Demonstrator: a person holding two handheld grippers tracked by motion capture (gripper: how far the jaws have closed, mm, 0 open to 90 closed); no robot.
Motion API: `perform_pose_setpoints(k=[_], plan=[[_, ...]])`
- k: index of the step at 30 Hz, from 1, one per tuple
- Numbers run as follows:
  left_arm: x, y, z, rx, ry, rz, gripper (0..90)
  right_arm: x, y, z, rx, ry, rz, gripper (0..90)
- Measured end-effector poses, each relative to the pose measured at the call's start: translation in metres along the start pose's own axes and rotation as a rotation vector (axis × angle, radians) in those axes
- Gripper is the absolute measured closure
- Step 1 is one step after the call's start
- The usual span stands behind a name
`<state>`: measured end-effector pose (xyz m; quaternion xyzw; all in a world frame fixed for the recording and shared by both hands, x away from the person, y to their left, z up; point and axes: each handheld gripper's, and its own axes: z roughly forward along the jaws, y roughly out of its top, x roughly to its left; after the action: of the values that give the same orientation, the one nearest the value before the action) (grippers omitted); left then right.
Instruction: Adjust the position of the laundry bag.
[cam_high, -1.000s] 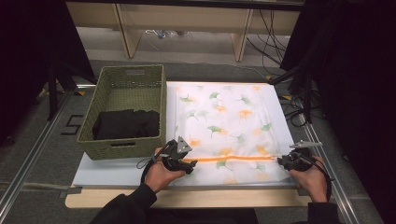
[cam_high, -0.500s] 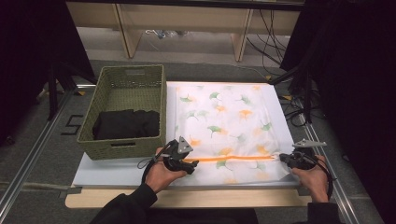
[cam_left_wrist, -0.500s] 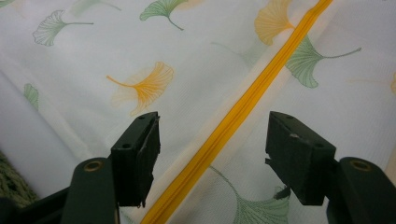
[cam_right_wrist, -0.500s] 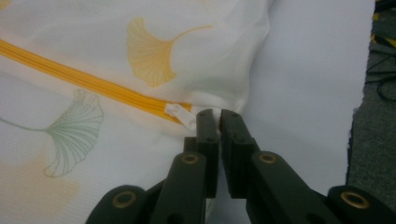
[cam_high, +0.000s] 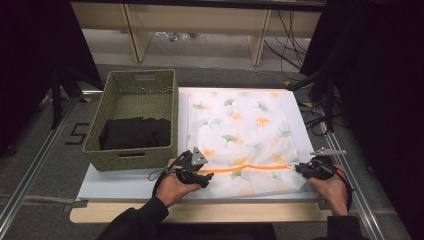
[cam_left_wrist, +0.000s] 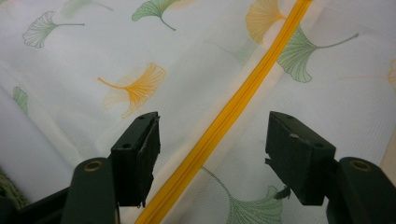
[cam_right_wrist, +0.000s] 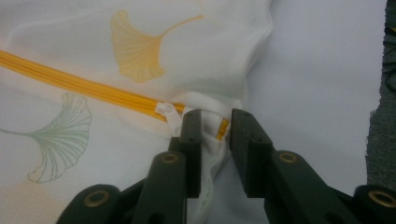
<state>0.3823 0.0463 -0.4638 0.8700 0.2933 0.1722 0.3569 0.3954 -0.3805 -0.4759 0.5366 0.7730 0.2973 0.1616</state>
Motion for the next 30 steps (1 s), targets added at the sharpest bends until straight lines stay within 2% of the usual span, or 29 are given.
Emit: perform_pose_setpoints(k=[1,2,5,6,7,8,9,10,11,12,13,14,16,17,18,20,21,22,23,24,25,27,29,30], plan=[[0.000,0.000,0.000,-0.003,0.005,-0.007,35.1,-0.003,0.001,0.003,-0.021,-0.023,-0.031,66.2],[-0.001,0.000,-0.001,0.002,0.000,-0.007,35.0,-0.001,0.003,0.001,0.008,-0.024,0.006,66.2],[0.000,0.000,-0.001,-0.001,0.000,-0.010,35.0,-0.003,0.005,0.005,-0.003,-0.010,-0.041,69.3],[-0.001,0.000,0.000,-0.002,0.001,-0.020,35.0,0.001,0.005,0.004,0.005,-0.032,-0.004,69.2],[-0.001,0.000,0.000,-0.002,0.001,-0.020,35.1,0.001,0.005,0.004,0.005,-0.032,-0.004,69.2],[0.000,0.000,0.000,0.002,-0.003,0.000,35.0,-0.002,0.007,0.006,0.012,0.001,-0.027,66.3],[0.000,0.000,0.000,-0.001,-0.003,-0.003,35.0,-0.001,0.008,0.005,0.021,-0.002,0.004,65.6],[0.000,0.000,0.001,-0.003,-0.002,-0.003,35.0,-0.005,0.008,0.007,0.003,0.008,-0.037,65.5],[0.000,0.000,0.001,-0.003,-0.002,-0.003,35.0,-0.005,0.008,0.007,0.003,0.008,-0.037,65.5],[0.000,0.000,0.001,-0.001,-0.002,-0.002,35.0,-0.003,0.009,0.005,0.018,0.020,0.016,64.4],[0.000,0.000,0.001,0.001,-0.002,-0.003,35.0,-0.007,0.009,0.007,0.004,0.024,-0.035,65.0],[0.000,-0.001,0.001,0.001,-0.001,-0.003,35.0,-0.007,0.011,0.009,0.002,0.025,-0.056,67.5],[0.000,-0.001,0.001,0.000,-0.004,-0.019,35.0,-0.004,0.014,0.010,0.003,0.025,-0.043,67.5],[0.000,-0.001,0.001,-0.001,-0.003,-0.018,35.0,-0.005,0.015,0.011,0.013,0.026,-0.058,67.5],[0.000,-0.001,0.000,0.002,-0.002,-0.005,35.0,-0.001,0.015,0.010,0.016,0.018,-0.026,67.7],[0.000,-0.001,0.000,0.003,-0.003,-0.009,35.0,0.001,0.015,0.010,0.026,0.017,-0.009,67.6],[0.000,-0.001,0.000,0.001,-0.003,-0.008,35.0,-0.002,0.014,0.013,0.001,0.026,-0.057,67.7],[0.000,-0.001,0.000,-0.003,0.000,-0.021,35.0,-0.003,0.014,0.011,0.013,0.018,-0.083,70.2],[0.000,-0.001,0.000,-0.003,0.000,-0.021,35.0,-0.003,0.014,0.011,0.013,0.018,-0.083,70.2],[-0.001,-0.001,0.000,0.002,-0.002,-0.014,35.0,0.000,0.014,0.011,0.030,0.034,-0.042,73.5],[-0.001,-0.001,0.000,-0.004,0.001,-0.012,35.0,-0.001,0.015,0.010,0.051,0.038,-0.054,76.0],[0.000,0.000,0.000,-0.008,0.001,-0.006,35.0,-0.002,0.015,0.012,0.031,0.046,-0.071,79.8],[-0.001,0.000,0.000,-0.010,0.000,-0.012,35.0,-0.001,0.017,0.011,0.048,0.042,-0.078,82.8],[-0.001,0.000,0.000,-0.006,-0.002,-0.010,35.0,-0.001,0.018,0.011,0.059,0.035,-0.110,84.2]])
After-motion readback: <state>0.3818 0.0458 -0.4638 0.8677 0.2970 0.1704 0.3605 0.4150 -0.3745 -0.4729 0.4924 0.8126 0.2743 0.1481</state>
